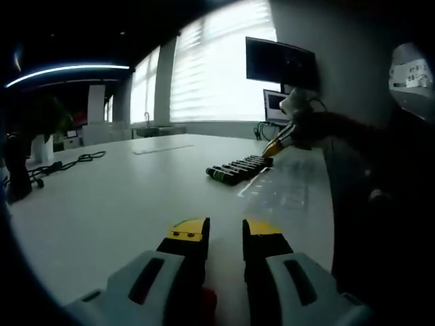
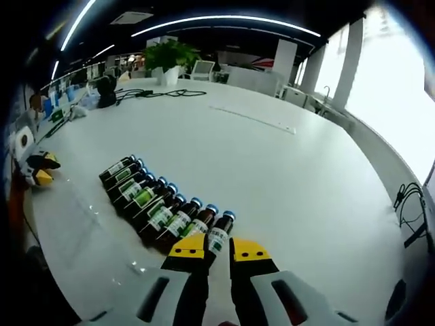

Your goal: Grip medicine bottles put into box

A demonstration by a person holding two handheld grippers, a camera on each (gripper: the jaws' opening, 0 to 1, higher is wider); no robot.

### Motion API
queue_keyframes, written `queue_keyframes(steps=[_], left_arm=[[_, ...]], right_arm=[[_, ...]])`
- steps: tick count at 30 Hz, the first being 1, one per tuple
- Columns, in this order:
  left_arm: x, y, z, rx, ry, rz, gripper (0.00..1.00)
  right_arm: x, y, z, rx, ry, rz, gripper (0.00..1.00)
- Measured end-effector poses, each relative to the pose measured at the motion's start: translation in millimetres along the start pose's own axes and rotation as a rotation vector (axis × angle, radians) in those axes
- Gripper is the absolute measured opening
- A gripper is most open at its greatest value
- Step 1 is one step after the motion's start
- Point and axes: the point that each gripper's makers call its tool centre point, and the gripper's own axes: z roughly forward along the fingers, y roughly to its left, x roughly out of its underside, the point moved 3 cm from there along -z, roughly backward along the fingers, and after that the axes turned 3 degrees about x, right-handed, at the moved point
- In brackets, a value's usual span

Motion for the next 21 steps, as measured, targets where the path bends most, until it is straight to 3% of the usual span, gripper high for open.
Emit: queue_keyframes(steps=[16, 21], left_arm=[[0.1, 0.2, -0.2, 0.0, 0.002, 0.005, 0.14], [0.0, 0.6, -0.3, -0.001, 0.0, 0.002, 0.14]], right_arm=[[5.1, -5.6, 15.8, 0.027, 0.087, -0.001, 0.08], [6.1, -8.0, 15.6, 0.025, 0.095, 0.051, 0.07]])
